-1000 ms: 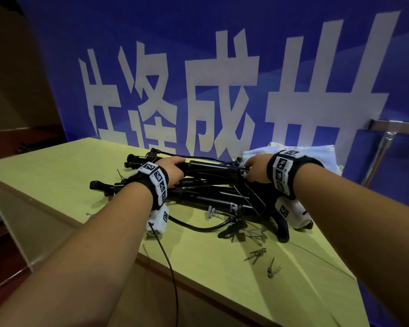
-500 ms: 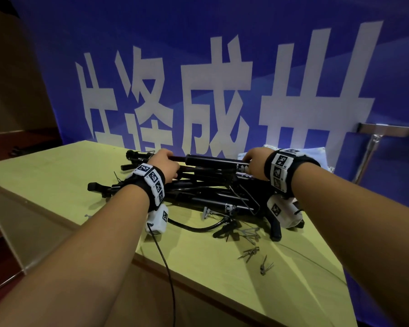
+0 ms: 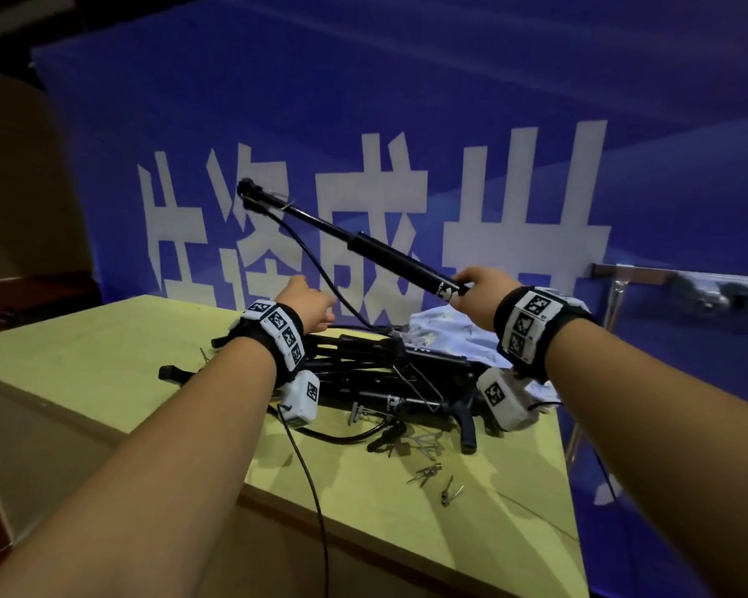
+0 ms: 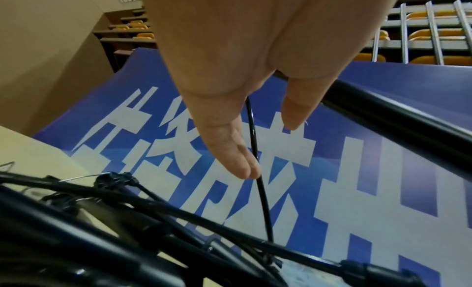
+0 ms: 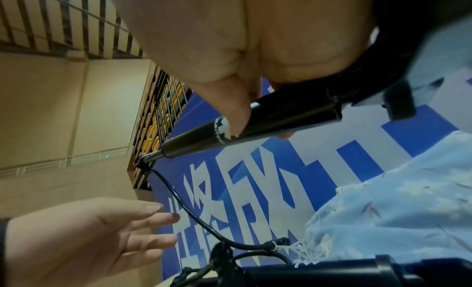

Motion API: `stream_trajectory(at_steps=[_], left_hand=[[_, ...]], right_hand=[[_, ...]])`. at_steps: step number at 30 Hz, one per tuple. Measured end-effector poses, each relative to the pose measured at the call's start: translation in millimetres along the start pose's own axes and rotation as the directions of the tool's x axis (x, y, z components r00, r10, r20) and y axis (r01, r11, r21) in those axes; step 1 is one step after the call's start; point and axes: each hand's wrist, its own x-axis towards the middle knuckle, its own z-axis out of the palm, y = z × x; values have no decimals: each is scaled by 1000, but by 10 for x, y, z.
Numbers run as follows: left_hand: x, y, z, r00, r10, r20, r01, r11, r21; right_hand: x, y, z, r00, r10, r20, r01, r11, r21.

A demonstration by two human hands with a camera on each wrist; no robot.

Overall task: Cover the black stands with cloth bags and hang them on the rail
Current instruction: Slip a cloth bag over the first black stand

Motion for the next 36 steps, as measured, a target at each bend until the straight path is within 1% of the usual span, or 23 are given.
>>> stream_trajectory(at_steps=[2,4,6,8,10,12,16,18,21,23,27,29,31,36], left_hand=[[-66,123,73,997,62,50,-61,998,-19],[-175,294,155,991,101,93,-94,993,-77],[-282,480,285,986,132,104,-112,978,-174],[-329,638,388,985,161,68,-144,967,-210],[-427,792,492,968,243,69,-225,953,-203],[-515,910,609,944,317,94,-288,928,-234],[-759,1137,882,907,399,137,-368,907,-206],[-895,1227,1052,894,414,171,-367,896,-250],[-1078,1296,1344,870,427,248,-357,891,-281],[-1210,1293,1550,850,433,302,-339,886,-315],[-1490,1193,1958,825,444,351,-308,873,-378],[-1609,1117,2156,819,435,374,-298,880,-370],[-1725,1033,2338,817,419,397,-293,894,-341],[-1962,873,2705,769,426,476,-325,903,-283]], right_hand=[[-69,76,-101,999,13,-45,-9,997,74],[-132,142,-171,997,30,-71,-19,990,143],[-208,210,-242,996,53,-74,-36,975,219],[-262,293,-299,995,76,-68,-54,957,283],[-342,380,-377,993,93,-75,-63,940,334],[-436,474,-448,992,100,-78,-64,923,378],[-629,600,-517,994,92,-60,-56,898,436],[-736,689,-545,992,107,-72,-60,877,477],[-873,922,-609,982,147,-121,-71,873,483],[-983,1092,-660,976,166,-141,-75,866,495],[-1312,1415,-738,964,206,-171,-99,869,486],[-1456,1592,-736,952,236,-194,-120,872,476],[-1585,1784,-725,945,269,-186,-151,863,482],[-1897,2177,-731,919,341,-196,-192,824,532]])
